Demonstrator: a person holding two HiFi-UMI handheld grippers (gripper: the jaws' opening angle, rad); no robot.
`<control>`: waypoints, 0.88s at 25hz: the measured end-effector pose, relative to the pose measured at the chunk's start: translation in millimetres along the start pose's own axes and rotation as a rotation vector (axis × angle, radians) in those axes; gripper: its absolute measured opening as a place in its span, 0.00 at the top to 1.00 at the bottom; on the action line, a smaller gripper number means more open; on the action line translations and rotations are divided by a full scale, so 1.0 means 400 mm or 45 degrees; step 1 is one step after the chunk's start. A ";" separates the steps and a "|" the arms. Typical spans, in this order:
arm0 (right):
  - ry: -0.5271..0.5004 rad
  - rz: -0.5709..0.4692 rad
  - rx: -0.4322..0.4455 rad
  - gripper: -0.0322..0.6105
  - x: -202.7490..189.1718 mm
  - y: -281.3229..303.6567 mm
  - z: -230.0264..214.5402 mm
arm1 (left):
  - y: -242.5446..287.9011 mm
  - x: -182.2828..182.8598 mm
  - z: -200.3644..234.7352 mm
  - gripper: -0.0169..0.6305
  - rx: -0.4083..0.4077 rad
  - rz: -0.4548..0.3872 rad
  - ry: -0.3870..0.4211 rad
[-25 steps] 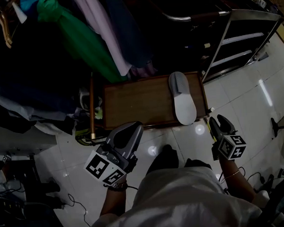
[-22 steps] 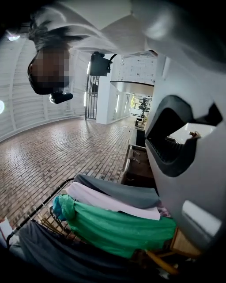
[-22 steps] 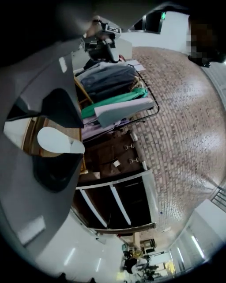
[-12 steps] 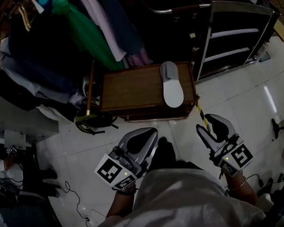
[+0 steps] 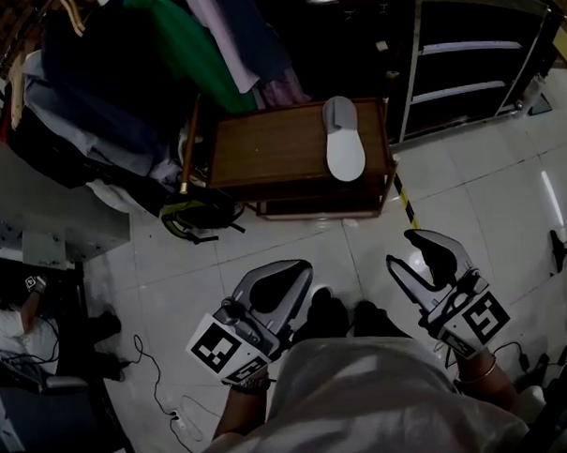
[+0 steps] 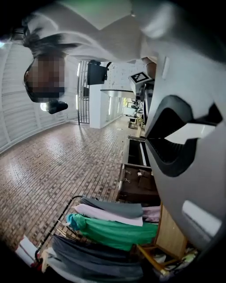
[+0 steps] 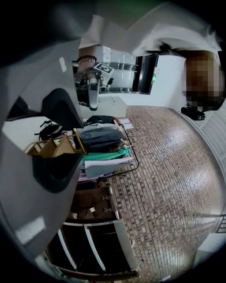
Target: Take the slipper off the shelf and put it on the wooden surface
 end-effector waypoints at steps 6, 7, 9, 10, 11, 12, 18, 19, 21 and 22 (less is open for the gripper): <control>0.067 -0.024 -0.026 0.69 0.069 -0.001 0.079 | -0.003 0.045 -0.034 0.97 -0.109 -0.023 0.034; 0.059 -0.029 -0.035 0.69 0.079 0.000 0.086 | 0.001 0.052 -0.048 0.97 -0.153 -0.022 0.053; 0.033 -0.025 -0.043 0.70 0.087 0.012 0.110 | -0.001 0.062 -0.072 0.97 -0.219 -0.023 0.077; 0.019 -0.022 -0.040 0.71 0.086 0.026 0.126 | -0.008 0.067 -0.077 0.97 -0.232 -0.027 0.083; 0.010 -0.023 -0.032 0.71 0.085 0.044 0.144 | -0.020 0.070 -0.077 0.97 -0.235 -0.030 0.092; 0.007 -0.028 -0.022 0.71 0.086 0.062 0.163 | -0.036 0.070 -0.075 0.97 -0.235 -0.028 0.106; -0.006 -0.082 0.016 0.72 0.121 0.113 0.218 | -0.086 0.080 -0.056 0.97 -0.256 -0.030 0.126; 0.005 -0.078 0.011 0.72 0.127 0.115 0.223 | -0.086 0.084 -0.057 0.97 -0.267 -0.031 0.131; 0.010 -0.066 0.003 0.72 0.128 0.119 0.230 | -0.085 0.084 -0.056 0.97 -0.284 -0.027 0.132; 0.008 -0.059 -0.001 0.72 0.124 0.122 0.234 | -0.086 0.084 -0.054 0.97 -0.290 -0.032 0.127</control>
Point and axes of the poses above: the fingertips, and each gripper's own axes: y forward along the fingers, z to its left, x out of its top, the point moved 3 cm from there along -y, backward along the fingers, and after that the axes turned 4 degrees about -y, right-handed, at the moved point
